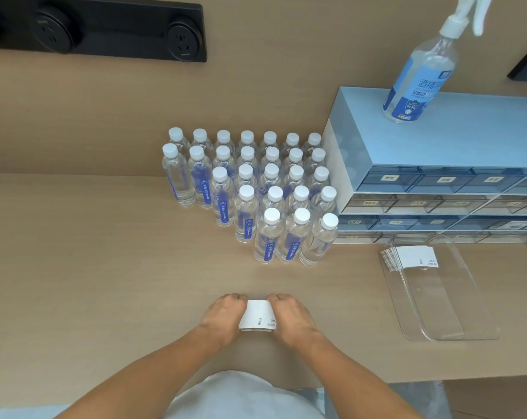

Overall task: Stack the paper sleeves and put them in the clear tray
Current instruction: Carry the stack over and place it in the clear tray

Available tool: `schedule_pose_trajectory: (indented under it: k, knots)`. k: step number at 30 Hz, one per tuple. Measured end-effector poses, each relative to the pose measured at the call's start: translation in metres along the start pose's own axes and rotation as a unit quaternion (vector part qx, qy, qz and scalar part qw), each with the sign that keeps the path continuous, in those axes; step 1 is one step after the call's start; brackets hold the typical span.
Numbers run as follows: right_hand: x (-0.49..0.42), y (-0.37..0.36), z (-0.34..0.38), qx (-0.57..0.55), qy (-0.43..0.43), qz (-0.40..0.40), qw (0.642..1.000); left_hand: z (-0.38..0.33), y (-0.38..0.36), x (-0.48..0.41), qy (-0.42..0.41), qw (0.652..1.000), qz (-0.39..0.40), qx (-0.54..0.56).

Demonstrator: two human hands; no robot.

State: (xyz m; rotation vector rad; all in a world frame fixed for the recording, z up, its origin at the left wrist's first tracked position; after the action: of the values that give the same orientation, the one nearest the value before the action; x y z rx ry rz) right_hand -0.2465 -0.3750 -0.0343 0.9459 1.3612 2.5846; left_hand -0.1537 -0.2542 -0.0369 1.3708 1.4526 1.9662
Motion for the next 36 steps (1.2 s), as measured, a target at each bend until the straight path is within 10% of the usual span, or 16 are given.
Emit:
schedule_pose_trajectory:
  k: [4, 7, 12, 15, 19, 24, 30, 36]
  knots:
    - [-0.003, -0.001, -0.005, -0.023, -0.003, 0.013, 1.0, 0.007, 0.002, 0.003, -0.007, 0.998, 0.008, 0.056]
    - [0.006, 0.014, -0.027, -0.24, -0.099, 0.041, 0.965, 0.036, 0.008, 0.011, 0.072, 0.956, 0.014, 0.284]
    - [0.021, 0.02, -0.039, -0.631, -0.267, 0.019, 0.728, 0.06, -0.003, 0.022, 0.27, 0.594, 0.201, 0.731]
    - [0.016, 0.007, -0.009, -0.662, -0.272, 0.038, 0.697, 0.037, 0.01, 0.026, 0.272, 0.569, 0.199, 0.75]
    - [0.015, -0.001, 0.014, -0.582, -0.285, 0.02, 0.761, 0.013, 0.025, 0.025, 0.277, 0.596, 0.175, 0.733]
    - [0.016, 0.004, 0.008, -0.629, -0.253, 0.059, 0.733, 0.02, 0.018, 0.022, 0.242, 0.611, 0.218, 0.721]
    - [0.017, 0.026, -0.004, -0.277, -0.096, 0.041, 0.955, 0.032, 0.016, 0.018, 0.085, 0.969, 0.021, 0.232]
    - [-0.002, 0.004, 0.024, 0.06, 0.015, 0.078, 0.995, 0.0, 0.001, 0.004, -0.023, 0.999, 0.007, -0.024]
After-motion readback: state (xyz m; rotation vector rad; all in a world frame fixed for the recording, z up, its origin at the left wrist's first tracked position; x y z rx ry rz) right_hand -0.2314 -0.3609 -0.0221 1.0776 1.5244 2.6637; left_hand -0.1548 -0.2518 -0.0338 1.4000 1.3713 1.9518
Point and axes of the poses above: each hand's wrist, its own x-axis away from the middle knuckle, its own y-axis out of the back of the hand, z = x × y, the point moved 3 cm from there along -x, towards the middle knuckle, and after that the axes turned 12 degrees about -x, right-handed, at the moved point
